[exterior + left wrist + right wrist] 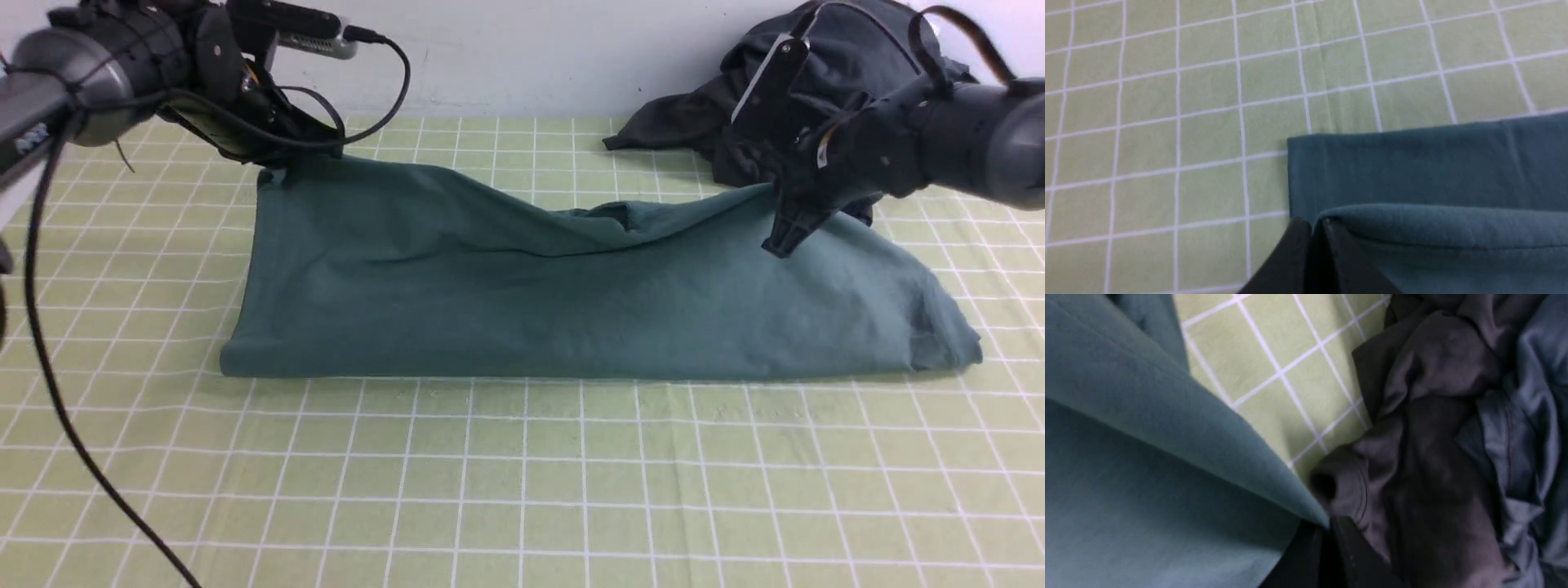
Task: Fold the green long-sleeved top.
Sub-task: Use both arms to drag the lower edge of the fabric forward and fold it over the upper edge, then use the right arm to clamp the right edge of the fabric
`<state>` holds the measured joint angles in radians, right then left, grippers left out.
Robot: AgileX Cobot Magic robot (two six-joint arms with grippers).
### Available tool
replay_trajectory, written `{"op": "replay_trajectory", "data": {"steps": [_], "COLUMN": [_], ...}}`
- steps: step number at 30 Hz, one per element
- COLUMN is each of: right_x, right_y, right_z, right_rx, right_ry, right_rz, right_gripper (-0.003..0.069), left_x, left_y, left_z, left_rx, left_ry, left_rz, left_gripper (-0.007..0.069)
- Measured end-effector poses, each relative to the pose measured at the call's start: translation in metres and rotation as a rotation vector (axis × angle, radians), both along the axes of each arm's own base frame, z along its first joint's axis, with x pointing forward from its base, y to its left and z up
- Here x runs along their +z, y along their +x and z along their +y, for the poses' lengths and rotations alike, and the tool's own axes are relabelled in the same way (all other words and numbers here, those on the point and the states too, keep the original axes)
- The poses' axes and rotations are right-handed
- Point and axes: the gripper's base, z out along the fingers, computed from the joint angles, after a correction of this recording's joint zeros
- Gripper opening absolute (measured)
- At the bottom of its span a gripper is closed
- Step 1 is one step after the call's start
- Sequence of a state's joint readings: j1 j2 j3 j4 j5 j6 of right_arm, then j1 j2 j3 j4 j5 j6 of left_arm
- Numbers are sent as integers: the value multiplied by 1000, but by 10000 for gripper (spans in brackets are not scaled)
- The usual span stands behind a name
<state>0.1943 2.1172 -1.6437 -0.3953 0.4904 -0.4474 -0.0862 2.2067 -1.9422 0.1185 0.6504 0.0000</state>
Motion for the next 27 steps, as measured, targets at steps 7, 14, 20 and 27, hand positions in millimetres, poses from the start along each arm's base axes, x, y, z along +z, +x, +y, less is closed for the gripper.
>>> {"op": "replay_trajectory", "data": {"steps": [7,14,20,27], "right_x": [-25,-1,16,-45], "right_y": [17,7,-13,-7], "right_z": [-16,-29,-40,-85], "right_rx": [-109,-349,-510,-690], "right_ry": [83,141,245,445], "right_rz": [26,153,376,592], "right_gripper": [158,274,195,113], "left_x": [-47,-29,4,-35], "left_y": [39,43,19,23], "left_z": [12,17,0,-8], "left_rx": [81,134,22,-62], "left_ry": [-22,-48,-45,-47], "left_rz": [1,8,168,278], "left_gripper": [119,386,334,208]}}
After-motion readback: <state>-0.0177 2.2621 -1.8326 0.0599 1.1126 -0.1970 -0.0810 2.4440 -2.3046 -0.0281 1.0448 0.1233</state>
